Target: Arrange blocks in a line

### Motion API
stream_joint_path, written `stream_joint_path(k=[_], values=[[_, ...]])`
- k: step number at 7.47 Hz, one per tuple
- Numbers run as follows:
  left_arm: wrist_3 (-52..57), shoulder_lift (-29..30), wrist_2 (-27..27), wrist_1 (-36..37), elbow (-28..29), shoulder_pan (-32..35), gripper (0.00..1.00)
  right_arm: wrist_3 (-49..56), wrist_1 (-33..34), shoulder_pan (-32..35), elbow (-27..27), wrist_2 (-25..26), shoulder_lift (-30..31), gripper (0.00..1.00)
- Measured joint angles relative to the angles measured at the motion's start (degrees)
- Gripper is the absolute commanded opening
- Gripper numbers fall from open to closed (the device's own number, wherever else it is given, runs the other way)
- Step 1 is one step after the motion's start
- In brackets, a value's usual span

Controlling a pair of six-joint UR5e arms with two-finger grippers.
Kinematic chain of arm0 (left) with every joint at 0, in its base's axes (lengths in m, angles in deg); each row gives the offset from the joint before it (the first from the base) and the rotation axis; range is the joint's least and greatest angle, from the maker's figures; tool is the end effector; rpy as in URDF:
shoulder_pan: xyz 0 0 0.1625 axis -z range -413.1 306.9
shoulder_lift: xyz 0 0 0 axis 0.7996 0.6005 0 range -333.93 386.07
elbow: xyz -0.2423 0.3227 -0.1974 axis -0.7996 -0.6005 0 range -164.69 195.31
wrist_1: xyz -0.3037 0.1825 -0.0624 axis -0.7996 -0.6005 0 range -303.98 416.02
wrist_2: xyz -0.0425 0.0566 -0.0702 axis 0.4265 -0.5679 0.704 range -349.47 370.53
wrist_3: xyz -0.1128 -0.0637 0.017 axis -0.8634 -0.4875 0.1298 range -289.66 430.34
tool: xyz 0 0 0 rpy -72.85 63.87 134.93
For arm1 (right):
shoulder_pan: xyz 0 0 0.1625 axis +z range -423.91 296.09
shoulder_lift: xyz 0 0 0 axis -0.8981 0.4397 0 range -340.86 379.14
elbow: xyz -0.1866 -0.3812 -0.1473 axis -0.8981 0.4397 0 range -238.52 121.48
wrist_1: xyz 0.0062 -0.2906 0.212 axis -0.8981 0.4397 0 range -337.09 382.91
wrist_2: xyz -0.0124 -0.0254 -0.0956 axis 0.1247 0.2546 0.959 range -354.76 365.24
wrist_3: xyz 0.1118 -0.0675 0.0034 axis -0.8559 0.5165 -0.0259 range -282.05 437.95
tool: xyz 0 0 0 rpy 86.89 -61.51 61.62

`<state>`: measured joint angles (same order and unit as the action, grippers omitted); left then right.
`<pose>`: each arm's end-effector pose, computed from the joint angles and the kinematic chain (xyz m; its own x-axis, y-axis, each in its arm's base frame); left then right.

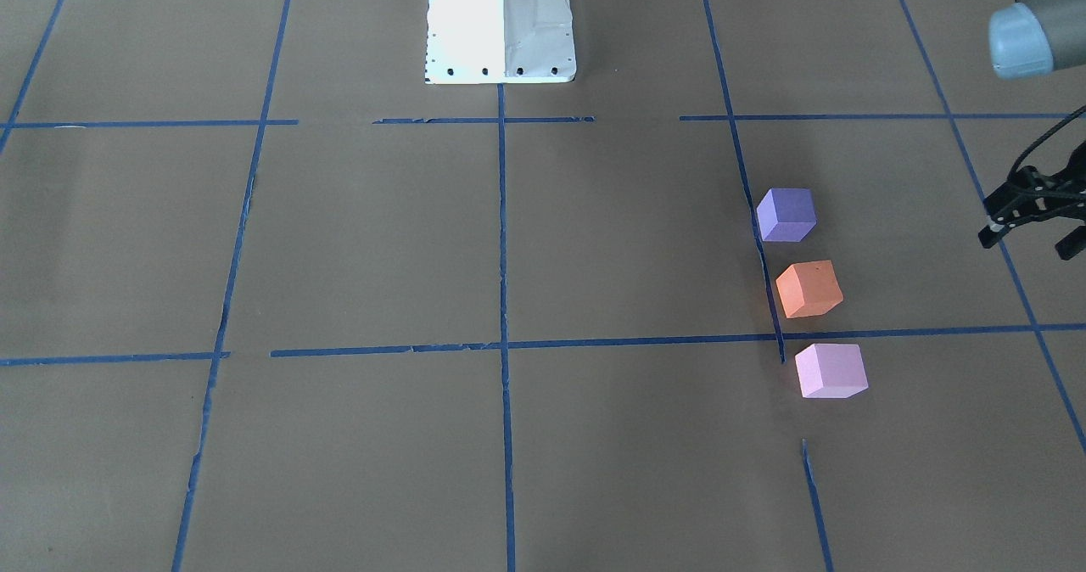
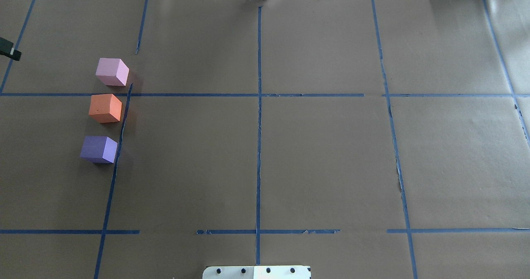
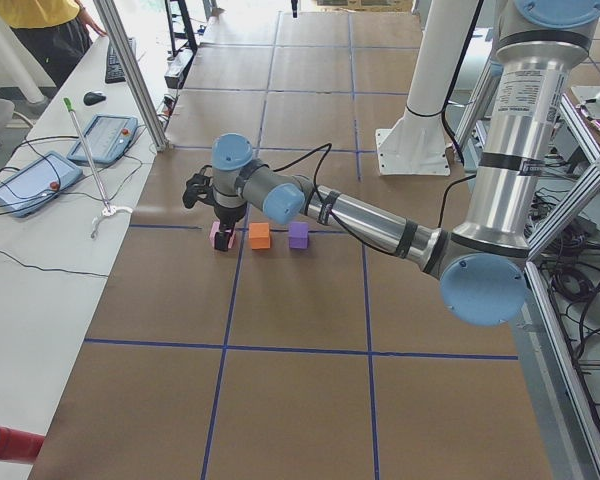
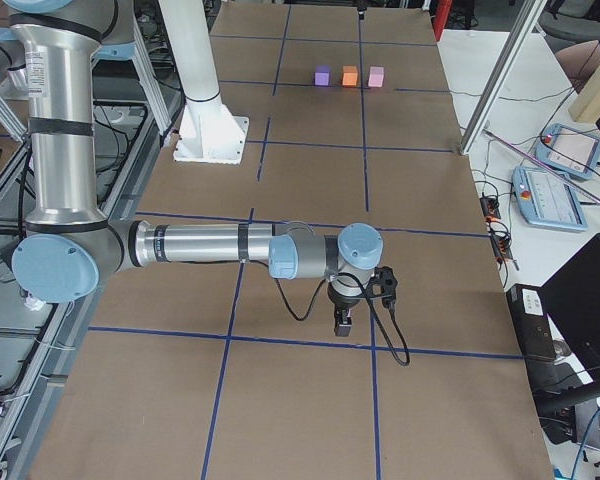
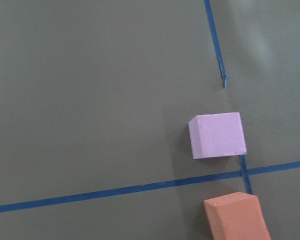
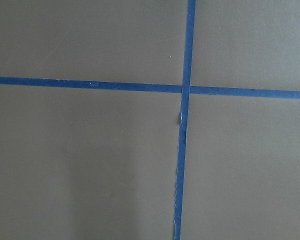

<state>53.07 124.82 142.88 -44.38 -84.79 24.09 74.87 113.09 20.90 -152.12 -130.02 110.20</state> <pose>0.0710 -0.5159 0.5342 0.6759 0.2102 -0.7064 0.0076 0.9564 0.2919 0.0017 -0.4308 0.6846 0.7022 -0.0392 0.7109 0.0528 0.9986 0.0029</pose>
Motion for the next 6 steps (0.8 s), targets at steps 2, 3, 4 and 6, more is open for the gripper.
stream_joint_path(k=[2, 3, 4, 6], values=[[15.40, -0.04, 0.69, 4.51, 4.48, 7.65, 0.99, 0.00, 0.03, 0.00, 0.00, 0.00, 0.00, 1.00], [19.95, -0.07, 0.69, 5.23, 7.34, 10.44, 0.99, 0.00, 0.02, 0.00, 0.00, 0.00, 0.00, 1.00], [21.93, -0.08, 0.75, 6.38, 9.61, 12.25, 0.99, 0.00, 0.01, 0.00, 0.00, 0.00, 0.00, 1.00], [22.88, 0.10, 0.95, 10.34, 11.26, 14.59, 0.99, 0.00, 0.02, 0.00, 0.00, 0.00, 0.00, 1.00]])
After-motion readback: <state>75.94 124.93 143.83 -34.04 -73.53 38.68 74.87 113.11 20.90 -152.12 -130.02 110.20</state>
